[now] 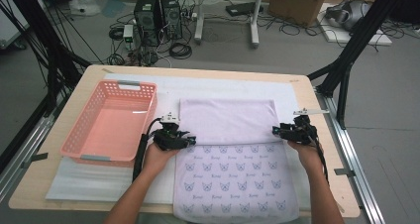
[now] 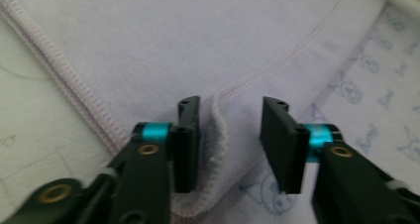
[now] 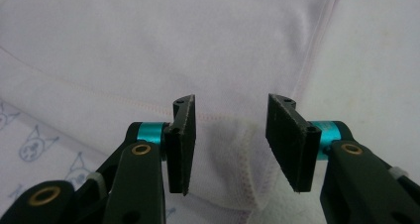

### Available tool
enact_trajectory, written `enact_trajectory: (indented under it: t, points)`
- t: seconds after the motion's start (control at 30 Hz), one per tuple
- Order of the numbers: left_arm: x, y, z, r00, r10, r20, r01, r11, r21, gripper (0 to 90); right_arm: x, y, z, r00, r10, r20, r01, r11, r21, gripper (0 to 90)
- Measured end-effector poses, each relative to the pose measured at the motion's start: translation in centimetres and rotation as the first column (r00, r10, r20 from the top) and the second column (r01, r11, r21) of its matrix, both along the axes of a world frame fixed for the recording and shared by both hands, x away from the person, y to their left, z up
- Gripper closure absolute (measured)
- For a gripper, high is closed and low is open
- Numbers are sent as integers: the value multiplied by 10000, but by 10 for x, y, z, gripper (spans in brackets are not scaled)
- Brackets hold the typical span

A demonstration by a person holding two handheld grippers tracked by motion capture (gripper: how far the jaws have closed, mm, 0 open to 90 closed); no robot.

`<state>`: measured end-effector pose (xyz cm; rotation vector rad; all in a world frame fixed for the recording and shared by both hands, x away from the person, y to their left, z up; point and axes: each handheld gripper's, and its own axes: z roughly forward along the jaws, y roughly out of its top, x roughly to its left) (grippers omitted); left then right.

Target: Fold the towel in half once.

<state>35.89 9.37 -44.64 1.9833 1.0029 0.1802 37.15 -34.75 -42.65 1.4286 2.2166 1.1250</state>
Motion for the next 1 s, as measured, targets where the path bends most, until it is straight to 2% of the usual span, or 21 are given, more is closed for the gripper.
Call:
enact_trajectory:
  t: [0.03, 0.07, 0.1, 0.13, 0.2, 0.27, 0.3, 0.37, 0.47, 0.53, 0.73, 1.0]
  points:
    - [0, 0, 0, 10000, 0, 52, 0, 10000, 43, 761, 0, 1, -3, 10000, 43, -83, -43, 10000, -62, 593]
    - [-1, 0, 0, 10000, -70, 39, 69, 9998, 198, 794, -1, 1, -5, 9997, 129, -187, -132, 9997, -182, 656]
    - [-2, 0, 1, 10000, -41, 6, 41, 9998, 211, 849, -3, 1, -7, 9998, 116, -185, -122, 9994, -312, 760]
    - [-3, 1, 1, 10000, -44, 56, 43, 9998, 184, 862, -5, 0, -8, 9997, 161, -155, -166, 9995, -272, 827]
    - [-9, 2, 1, 9996, -19, 269, 17, 10000, 62, 868, -10, -3, -10, 9997, 224, -89, -225, 9996, -189, 837]
    - [-15, 4, 1, 9991, -243, 336, 239, 9997, 98, 869, -17, -6, -11, 9995, 307, 17, -307, 9993, -225, 839]
    - [-20, 4, 1, 9983, -313, 498, 312, 9995, 27, 869, -22, -7, -11, 9994, 325, 93, -323, 9993, -183, 839]
    - [-30, 6, 1, 9957, -390, 841, 409, 9989, -212, 870, -33, -8, -12, 9985, 424, 350, -416, 9988, -247, 839]
    - [-44, 10, 1, 9927, -516, 1092, 570, 9973, -469, 870, -50, -12, -14, 9965, 451, 704, -452, 9990, 4, 839]
    - [-52, 12, 2, 9903, -585, 1262, 660, 9962, -561, 869, -59, -13, -14, 9947, 549, 875, -550, 9985, -3, 839]
    - [-75, 21, 6, 9862, -805, 1447, 951, 9907, -969, 867, -82, -12, -13, 9883, 910, 1222, -903, 9958, -112, 839]
    - [-105, 23, 5, 9837, -1039, 1465, 1231, 9840, -1286, 862, -112, -20, -11, 9835, 1167, 1381, -1208, 9924, 221, 839]
